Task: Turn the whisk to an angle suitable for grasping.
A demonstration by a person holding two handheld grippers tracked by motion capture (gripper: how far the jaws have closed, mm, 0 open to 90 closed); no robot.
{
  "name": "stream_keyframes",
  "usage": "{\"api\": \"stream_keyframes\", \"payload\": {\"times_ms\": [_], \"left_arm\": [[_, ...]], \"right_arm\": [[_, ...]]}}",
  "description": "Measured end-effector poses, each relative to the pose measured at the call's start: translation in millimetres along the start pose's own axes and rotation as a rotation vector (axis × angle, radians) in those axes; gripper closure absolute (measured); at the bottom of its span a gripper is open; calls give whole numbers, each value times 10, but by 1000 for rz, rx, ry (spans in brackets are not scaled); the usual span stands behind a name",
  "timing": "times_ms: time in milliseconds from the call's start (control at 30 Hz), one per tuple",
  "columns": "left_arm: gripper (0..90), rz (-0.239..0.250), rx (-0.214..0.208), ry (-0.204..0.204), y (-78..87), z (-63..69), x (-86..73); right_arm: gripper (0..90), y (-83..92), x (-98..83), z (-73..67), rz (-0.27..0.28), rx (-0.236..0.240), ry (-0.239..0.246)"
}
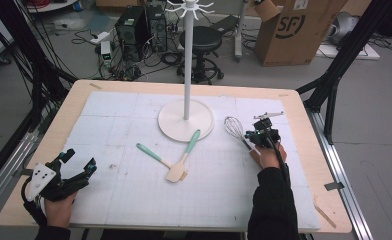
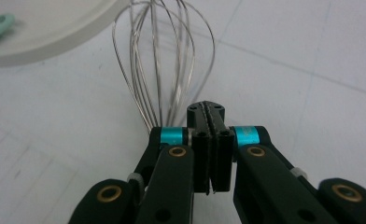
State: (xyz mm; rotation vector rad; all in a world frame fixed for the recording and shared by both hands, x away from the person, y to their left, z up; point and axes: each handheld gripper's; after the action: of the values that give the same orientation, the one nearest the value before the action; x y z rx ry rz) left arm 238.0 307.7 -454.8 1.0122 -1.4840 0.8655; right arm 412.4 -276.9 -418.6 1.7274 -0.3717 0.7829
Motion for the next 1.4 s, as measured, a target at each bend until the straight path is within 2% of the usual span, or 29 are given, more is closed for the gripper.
{"api": "stream_keyframes", "payload": {"times_ms": [100,167,233,267,500,533,567,633,667,733,767,1000,1133,1267,1300,1333,1367,1400], "left_arm": [[215,2,-2,0,3,-2,0],[216,3,-3,3,2,-3,-1],[216,3,-4,3,2,-5,-1],[216,4,-4,3,2,-4,-1],[217,3,-2,4,-1,-2,-1],[217,2,-3,5,-1,-2,0],[217,3,-2,5,-1,-2,-1],[217,2,-3,5,-1,-3,0],[217,3,-2,5,-1,-3,-1],[217,2,-3,4,1,-3,-1],[217,4,-2,4,0,-3,-1],[218,3,-2,0,4,-2,-1],[219,3,-3,0,3,-1,-1],[219,2,-2,1,1,-2,0],[219,2,-2,1,1,-2,-1],[219,2,-3,1,1,-3,-1],[219,5,-2,3,3,-2,-2],[219,6,-2,2,5,-2,-1]], "right_arm": [[893,-84,81,-4,-7,28,-26],[894,-132,95,-64,-7,65,2],[893,-132,97,-79,0,81,6],[893,-114,98,-108,-5,112,23],[894,-44,93,-178,-15,171,66],[893,-37,90,-194,-17,184,70],[893,-29,83,-237,-25,225,91],[893,-27,80,-251,-33,234,94],[893,-36,71,-315,-52,254,125],[893,-38,66,-332,-57,255,128],[893,-33,59,-369,-60,240,138],[893,7,11,-396,-59,268,160],[893,10,-5,-400,-48,245,170],[893,3,-18,-412,-49,277,166],[894,-8,-40,-439,-86,314,193],[894,-8,-40,-439,-86,314,193],[893,-35,-93,-480,-144,319,218],[893,-36,-118,-497,-157,324,223]]}}
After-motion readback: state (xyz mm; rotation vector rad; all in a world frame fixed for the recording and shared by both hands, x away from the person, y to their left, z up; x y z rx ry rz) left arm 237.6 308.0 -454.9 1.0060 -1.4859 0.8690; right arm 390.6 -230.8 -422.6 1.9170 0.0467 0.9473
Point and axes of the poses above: each handheld gripper's, and its own axes: y roughly backward along the jaws, x roughly out of its top, z roughly to its right, and after that the axes turned 9 degrees about -y, right-handed
